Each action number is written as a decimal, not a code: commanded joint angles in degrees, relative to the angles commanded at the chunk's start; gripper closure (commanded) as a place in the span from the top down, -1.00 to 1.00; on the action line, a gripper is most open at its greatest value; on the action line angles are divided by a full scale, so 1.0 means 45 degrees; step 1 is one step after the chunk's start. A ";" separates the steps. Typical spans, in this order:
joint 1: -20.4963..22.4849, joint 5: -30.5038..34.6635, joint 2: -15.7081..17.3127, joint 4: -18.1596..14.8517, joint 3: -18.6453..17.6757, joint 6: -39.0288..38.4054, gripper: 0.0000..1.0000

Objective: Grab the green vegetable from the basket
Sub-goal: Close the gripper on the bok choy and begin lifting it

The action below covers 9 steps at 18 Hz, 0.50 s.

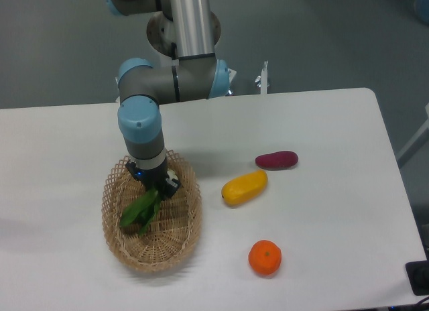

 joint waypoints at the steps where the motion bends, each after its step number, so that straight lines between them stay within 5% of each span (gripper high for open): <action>1: 0.0000 0.0000 0.0058 0.0000 0.0000 0.0000 -0.20; 9: 0.0020 0.0000 0.0195 0.0000 0.0136 0.0078 -0.28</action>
